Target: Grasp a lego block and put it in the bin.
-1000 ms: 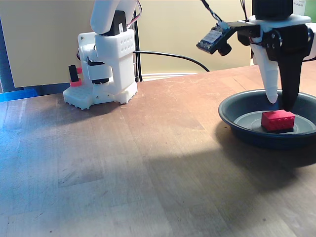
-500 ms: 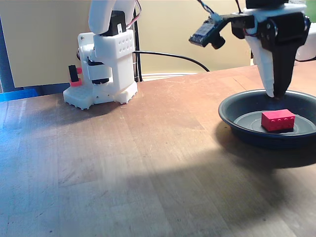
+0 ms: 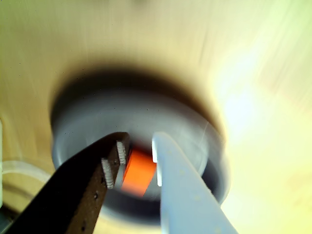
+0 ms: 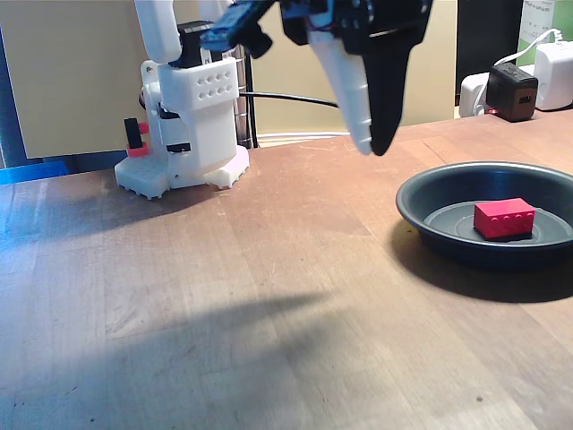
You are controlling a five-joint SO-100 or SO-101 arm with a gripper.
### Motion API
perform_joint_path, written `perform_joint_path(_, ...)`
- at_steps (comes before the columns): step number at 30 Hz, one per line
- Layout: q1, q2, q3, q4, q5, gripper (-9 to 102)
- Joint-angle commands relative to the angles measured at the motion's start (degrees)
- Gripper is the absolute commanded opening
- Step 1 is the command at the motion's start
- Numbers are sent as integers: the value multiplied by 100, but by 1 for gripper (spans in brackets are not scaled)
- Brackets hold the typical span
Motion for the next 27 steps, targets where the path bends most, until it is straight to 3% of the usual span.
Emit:
perform_joint_path(1, 431, 633, 360, -149, -650, 0)
perform_joint_path(6, 1090, 1081, 1151, -703, -1459, 0)
perform_joint_path(17, 1811, 1951, 3067, -2347, -1564, 0)
perform_joint_path(21, 1960, 2057, 3278, -2452, -1714, 0)
perform_joint_path(27, 2628, 2074, 3375, -2391, -2769, 0)
